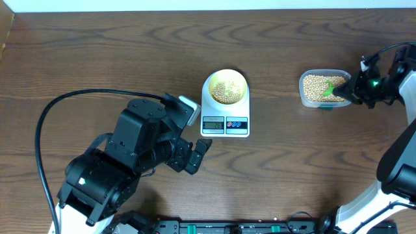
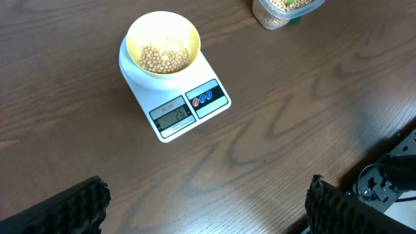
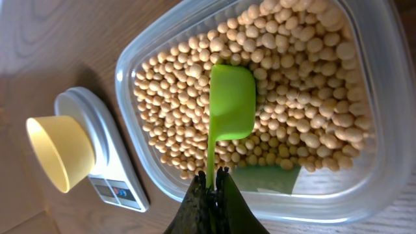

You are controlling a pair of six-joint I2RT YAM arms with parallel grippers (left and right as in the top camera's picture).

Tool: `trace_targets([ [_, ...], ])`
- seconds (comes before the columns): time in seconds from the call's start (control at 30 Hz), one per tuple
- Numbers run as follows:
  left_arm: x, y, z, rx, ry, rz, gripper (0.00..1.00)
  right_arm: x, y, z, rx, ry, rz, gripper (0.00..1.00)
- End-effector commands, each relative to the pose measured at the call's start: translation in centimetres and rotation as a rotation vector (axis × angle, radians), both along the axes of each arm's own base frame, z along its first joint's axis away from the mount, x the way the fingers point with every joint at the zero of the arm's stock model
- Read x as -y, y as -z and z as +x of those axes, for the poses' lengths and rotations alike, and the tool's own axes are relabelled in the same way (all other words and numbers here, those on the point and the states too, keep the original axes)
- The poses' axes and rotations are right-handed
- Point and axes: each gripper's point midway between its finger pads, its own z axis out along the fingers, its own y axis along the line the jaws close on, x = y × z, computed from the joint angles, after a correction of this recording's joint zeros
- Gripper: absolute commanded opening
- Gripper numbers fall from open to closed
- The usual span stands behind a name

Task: Scoop item into bowl and weigh 50g on scale
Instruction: 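Dip the green scoop into the soybeans and lift it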

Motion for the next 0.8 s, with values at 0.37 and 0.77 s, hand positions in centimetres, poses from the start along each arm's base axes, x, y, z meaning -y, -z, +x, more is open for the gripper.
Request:
trace_targets([
  [0.37, -0.1, -0.2, 0.1, 0.015, 0.003, 0.007, 0.99, -2.0, 0.8, 1.0, 0.076, -0.052, 0.229, 0.01],
  [0.77, -0.1, -0.2, 0.1, 0.015, 0.003, 0.007, 0.99, -1.3, -0.2, 1.1, 0.154, -0.076, 0.266, 0.01],
])
